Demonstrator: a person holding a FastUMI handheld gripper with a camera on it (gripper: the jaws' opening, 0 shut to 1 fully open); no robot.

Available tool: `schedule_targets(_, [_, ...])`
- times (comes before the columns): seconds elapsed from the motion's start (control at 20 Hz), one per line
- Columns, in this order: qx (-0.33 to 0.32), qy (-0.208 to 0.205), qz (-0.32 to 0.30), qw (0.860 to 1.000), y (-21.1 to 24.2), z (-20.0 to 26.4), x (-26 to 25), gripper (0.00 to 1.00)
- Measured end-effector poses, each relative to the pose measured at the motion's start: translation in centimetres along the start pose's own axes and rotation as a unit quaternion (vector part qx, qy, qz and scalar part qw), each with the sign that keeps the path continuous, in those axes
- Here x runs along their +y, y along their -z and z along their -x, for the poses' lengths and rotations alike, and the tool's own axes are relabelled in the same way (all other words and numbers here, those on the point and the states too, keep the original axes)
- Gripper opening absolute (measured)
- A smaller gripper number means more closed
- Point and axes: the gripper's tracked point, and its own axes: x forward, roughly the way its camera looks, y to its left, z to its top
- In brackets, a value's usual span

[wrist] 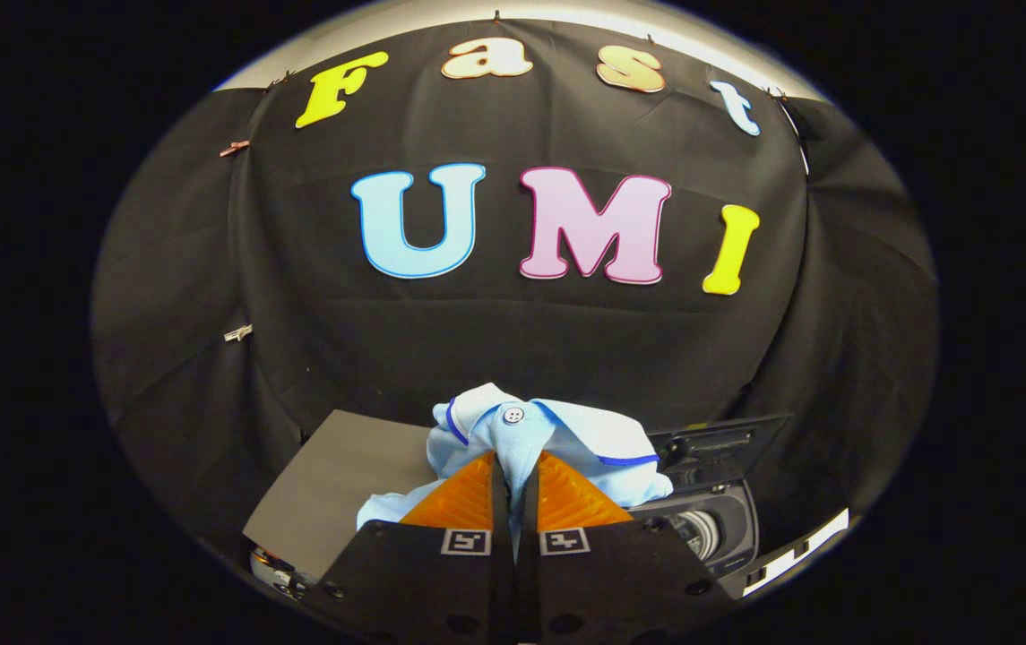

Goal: Put the clothes into the washing machine and then close the washing machine lid.

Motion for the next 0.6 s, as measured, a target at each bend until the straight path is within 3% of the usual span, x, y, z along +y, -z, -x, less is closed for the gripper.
schedule_targets(0.4, [-0.019,0.029,-0.018,0.999,-0.4,1.1,-10.7,0.05])
schedule_targets(0.6, [-0.017,0.063,-0.032,0.997,0.9,0.6,-17.2,0.05])
